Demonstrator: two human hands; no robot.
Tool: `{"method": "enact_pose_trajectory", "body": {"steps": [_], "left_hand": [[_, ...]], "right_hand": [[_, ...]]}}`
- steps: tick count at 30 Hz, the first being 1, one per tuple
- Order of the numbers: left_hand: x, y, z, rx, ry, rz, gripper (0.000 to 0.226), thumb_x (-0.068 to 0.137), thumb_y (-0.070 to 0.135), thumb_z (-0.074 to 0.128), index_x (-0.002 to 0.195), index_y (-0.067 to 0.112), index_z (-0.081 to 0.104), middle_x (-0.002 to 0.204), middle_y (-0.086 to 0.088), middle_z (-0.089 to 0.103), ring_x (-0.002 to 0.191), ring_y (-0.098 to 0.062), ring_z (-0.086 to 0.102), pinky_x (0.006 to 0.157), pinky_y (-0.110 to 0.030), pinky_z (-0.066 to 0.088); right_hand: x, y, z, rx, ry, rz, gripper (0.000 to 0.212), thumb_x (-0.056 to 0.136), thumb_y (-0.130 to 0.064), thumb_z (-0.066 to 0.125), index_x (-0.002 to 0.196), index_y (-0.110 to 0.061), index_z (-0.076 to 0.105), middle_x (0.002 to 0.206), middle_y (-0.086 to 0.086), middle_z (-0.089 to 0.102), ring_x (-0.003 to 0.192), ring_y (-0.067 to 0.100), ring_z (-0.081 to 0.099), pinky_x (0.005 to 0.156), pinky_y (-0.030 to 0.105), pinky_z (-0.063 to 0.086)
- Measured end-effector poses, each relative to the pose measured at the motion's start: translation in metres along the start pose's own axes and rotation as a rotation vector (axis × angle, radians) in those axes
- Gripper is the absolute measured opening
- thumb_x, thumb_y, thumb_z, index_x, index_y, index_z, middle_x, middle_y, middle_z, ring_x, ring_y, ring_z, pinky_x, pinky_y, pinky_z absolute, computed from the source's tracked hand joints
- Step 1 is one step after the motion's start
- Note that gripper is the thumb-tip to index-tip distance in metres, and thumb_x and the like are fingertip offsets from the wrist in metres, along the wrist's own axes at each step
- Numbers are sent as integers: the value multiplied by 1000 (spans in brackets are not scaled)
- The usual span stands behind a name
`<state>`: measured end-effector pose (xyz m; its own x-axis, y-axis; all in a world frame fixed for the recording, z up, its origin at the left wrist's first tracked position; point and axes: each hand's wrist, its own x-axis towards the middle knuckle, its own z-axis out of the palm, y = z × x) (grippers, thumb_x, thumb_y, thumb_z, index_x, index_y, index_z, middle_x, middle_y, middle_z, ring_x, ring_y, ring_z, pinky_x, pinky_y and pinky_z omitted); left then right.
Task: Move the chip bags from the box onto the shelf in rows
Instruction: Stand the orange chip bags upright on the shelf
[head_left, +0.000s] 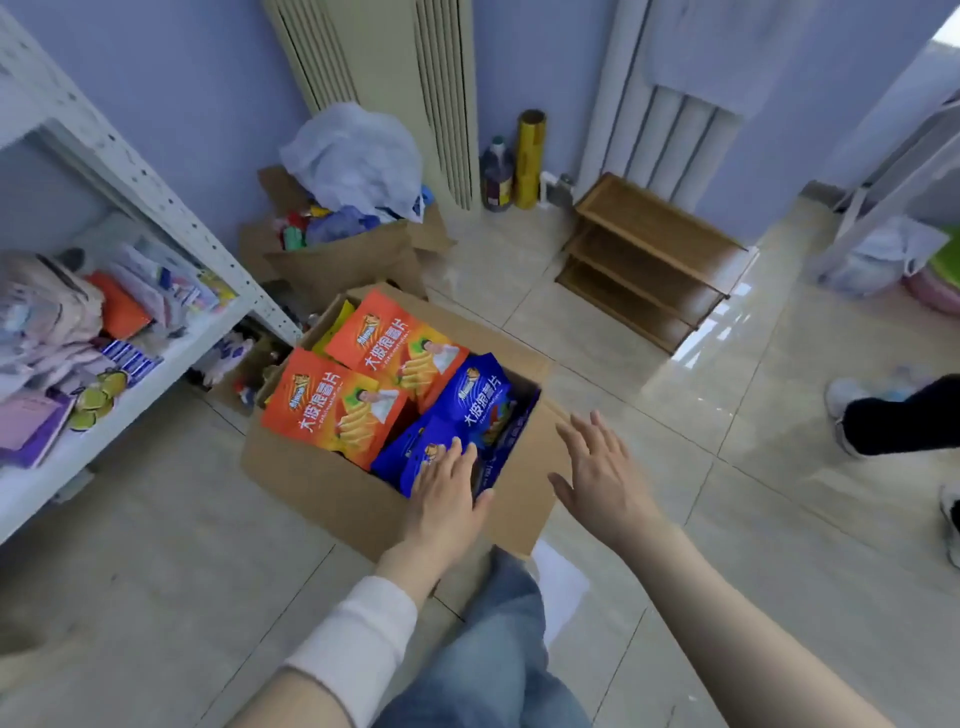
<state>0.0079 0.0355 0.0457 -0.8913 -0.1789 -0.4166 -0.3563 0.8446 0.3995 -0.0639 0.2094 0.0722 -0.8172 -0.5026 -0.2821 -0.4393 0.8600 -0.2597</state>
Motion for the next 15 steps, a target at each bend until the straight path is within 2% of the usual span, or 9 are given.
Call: {"method": "enact_pose_trajectory", "body": {"steps": [6,11,15], "left_hand": [[28,-3,-4,-127,69,-133,59,98,35,40,148,16,16,157,-2,8,144,-18,3,115,-31,2],[41,-9,-15,-211,147,-240,58,98,34,39,148,16,15,157,-2,7,144,-18,4,116,-33,4],[55,-30,-16,-289,202,-395,58,98,35,38,148,16,15,157,-4,7,144,-18,6,117,-33,9]], "right_hand": [[42,4,-18,-59,-76,-125,64,95,-42,40,147,-17,13,155,4,12,144,23,2,115,33,8],[87,24,-43,-110,-121,-136,63,95,-44,41,146,-19,16,154,2,17,143,22,8,116,34,14],[148,7,-41,-80,-183,-189,62,92,-44,47,144,-20,23,150,1,26,140,19,20,111,32,25]]}}
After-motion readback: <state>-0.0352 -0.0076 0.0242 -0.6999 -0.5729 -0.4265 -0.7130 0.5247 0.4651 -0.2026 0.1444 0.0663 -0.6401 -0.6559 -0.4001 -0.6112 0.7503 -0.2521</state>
